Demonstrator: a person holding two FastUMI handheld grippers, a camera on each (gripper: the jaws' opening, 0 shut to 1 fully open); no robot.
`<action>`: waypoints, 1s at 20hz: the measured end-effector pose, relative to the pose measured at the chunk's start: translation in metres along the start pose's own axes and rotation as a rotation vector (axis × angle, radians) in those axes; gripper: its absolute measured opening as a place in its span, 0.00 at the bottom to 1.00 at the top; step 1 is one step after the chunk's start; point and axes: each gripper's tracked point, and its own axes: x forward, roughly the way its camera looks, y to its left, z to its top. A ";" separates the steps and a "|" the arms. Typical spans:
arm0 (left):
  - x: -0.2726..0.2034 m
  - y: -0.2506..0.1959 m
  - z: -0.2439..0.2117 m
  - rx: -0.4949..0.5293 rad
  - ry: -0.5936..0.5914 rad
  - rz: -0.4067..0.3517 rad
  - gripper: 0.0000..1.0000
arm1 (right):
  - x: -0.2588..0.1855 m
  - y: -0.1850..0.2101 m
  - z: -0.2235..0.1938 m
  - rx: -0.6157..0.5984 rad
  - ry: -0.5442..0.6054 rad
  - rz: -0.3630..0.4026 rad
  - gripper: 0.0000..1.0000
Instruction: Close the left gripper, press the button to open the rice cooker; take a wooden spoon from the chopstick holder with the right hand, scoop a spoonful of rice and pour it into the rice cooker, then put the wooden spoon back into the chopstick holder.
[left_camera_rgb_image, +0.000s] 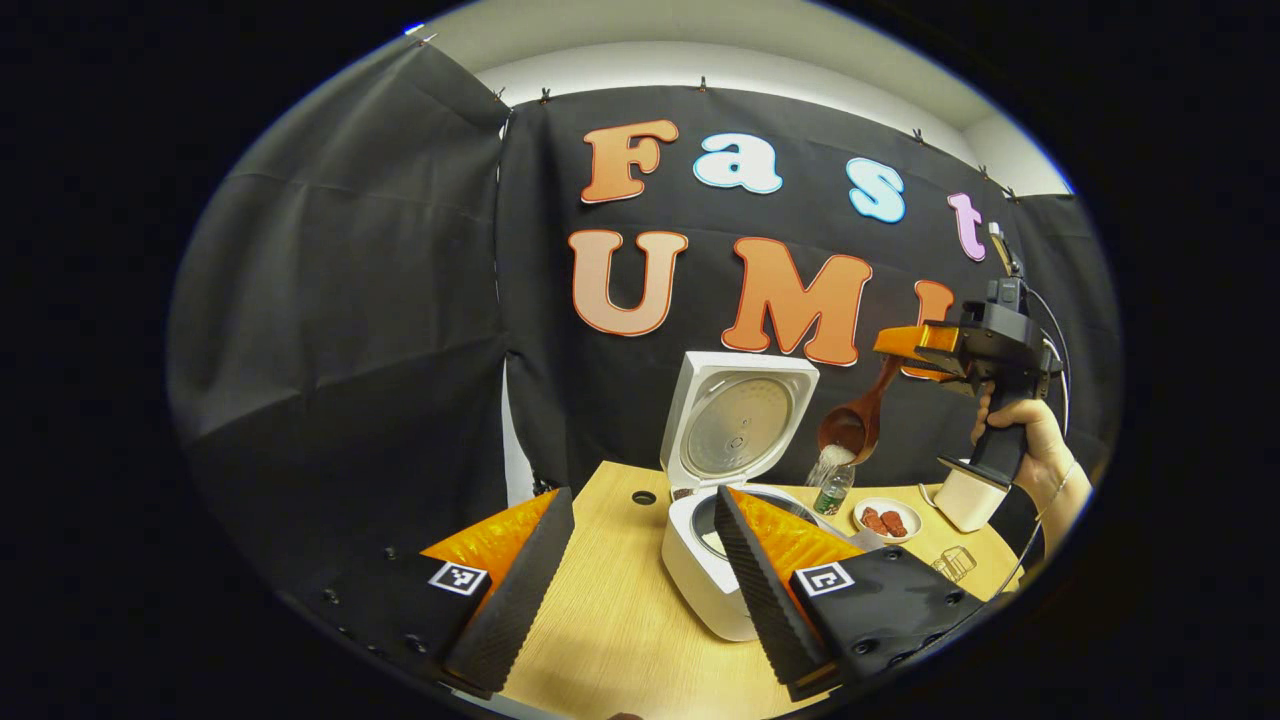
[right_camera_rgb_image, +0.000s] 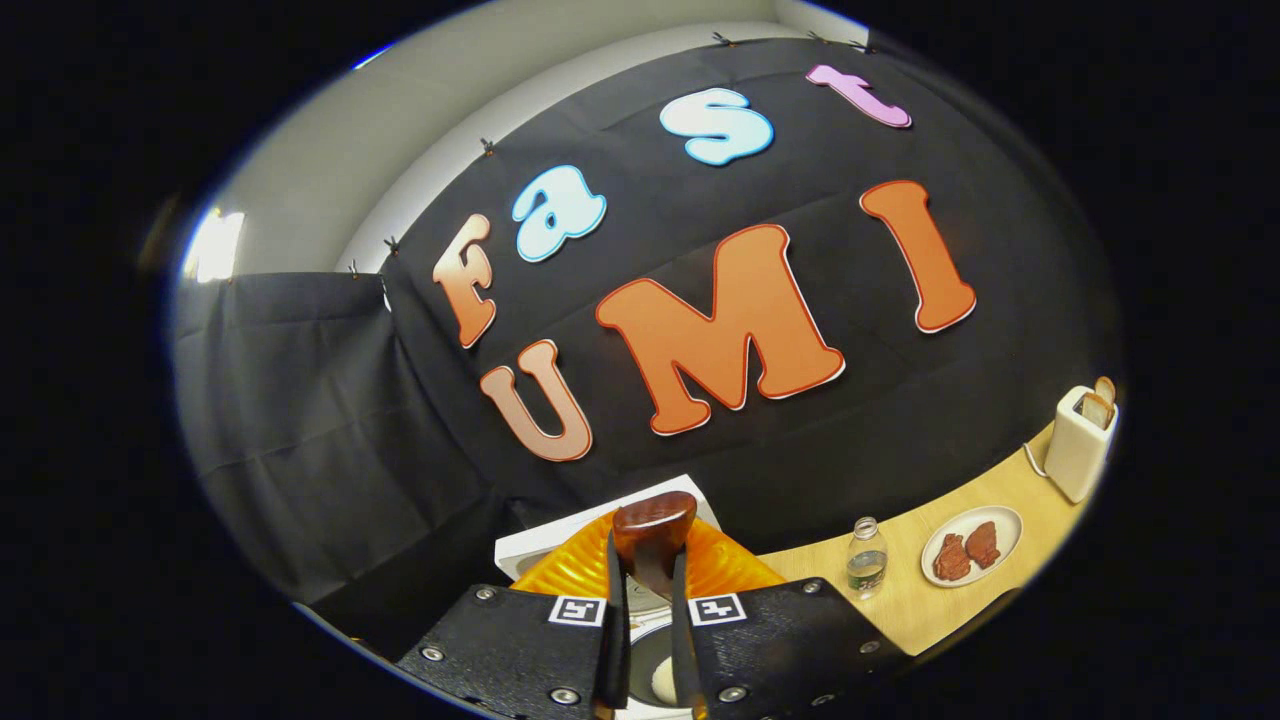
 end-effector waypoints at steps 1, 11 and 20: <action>0.000 0.000 0.001 0.000 0.001 0.000 0.96 | -0.001 0.002 0.000 -0.013 -0.002 0.006 0.16; -0.003 -0.006 -0.005 0.003 0.017 -0.003 0.96 | -0.004 0.019 -0.008 -0.140 0.015 0.090 0.16; -0.008 -0.014 -0.007 0.015 0.018 0.000 0.96 | -0.014 0.036 -0.006 -0.327 -0.020 0.136 0.16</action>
